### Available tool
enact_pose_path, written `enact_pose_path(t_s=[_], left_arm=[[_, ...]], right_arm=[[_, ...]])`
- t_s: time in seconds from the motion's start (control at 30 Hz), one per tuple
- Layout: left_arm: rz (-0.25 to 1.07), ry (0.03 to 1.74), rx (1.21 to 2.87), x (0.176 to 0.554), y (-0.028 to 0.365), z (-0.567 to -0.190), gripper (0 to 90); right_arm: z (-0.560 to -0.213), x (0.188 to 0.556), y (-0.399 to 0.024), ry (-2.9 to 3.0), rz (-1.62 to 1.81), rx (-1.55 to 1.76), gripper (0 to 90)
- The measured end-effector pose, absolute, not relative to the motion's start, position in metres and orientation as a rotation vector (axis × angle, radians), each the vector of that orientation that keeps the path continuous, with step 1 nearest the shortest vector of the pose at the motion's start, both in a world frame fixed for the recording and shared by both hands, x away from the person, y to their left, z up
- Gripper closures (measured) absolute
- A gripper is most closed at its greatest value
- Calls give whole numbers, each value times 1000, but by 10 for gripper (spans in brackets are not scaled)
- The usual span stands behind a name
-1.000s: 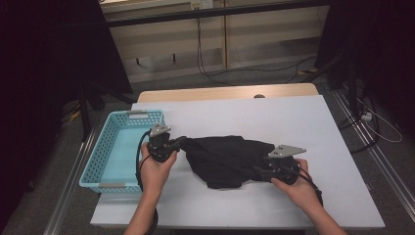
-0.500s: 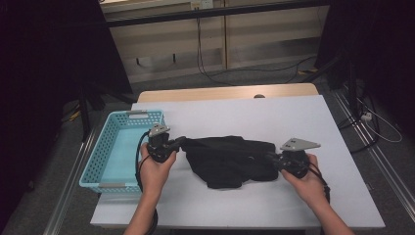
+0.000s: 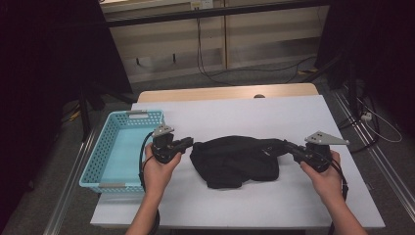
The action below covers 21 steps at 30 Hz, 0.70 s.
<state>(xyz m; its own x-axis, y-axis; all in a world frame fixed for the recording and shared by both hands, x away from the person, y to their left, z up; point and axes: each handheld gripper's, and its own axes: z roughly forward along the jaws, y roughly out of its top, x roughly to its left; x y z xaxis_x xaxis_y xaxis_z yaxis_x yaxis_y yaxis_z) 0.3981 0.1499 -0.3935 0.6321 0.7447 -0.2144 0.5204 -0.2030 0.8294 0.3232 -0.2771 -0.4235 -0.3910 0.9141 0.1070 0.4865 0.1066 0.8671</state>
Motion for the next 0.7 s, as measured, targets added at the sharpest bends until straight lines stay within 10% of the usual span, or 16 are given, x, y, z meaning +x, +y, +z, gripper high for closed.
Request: enact_pose_path(t_s=[0.17,0.37,0.6,0.7], left_arm=[[297,983,1880,402,145,-401,457],[254,943,1888,408,132,-408,309],[274,887,1974,415,110,-416,336],[305,866,1997,417,106,-420,492]], right_arm=[[-426,324,-275,1939,1210,1362,858],[-427,325,-273,1949,1206,1356,857],[-428,324,-270,1969,1206,1336,857],[-428,323,-266,1985,1214,1325,857]])
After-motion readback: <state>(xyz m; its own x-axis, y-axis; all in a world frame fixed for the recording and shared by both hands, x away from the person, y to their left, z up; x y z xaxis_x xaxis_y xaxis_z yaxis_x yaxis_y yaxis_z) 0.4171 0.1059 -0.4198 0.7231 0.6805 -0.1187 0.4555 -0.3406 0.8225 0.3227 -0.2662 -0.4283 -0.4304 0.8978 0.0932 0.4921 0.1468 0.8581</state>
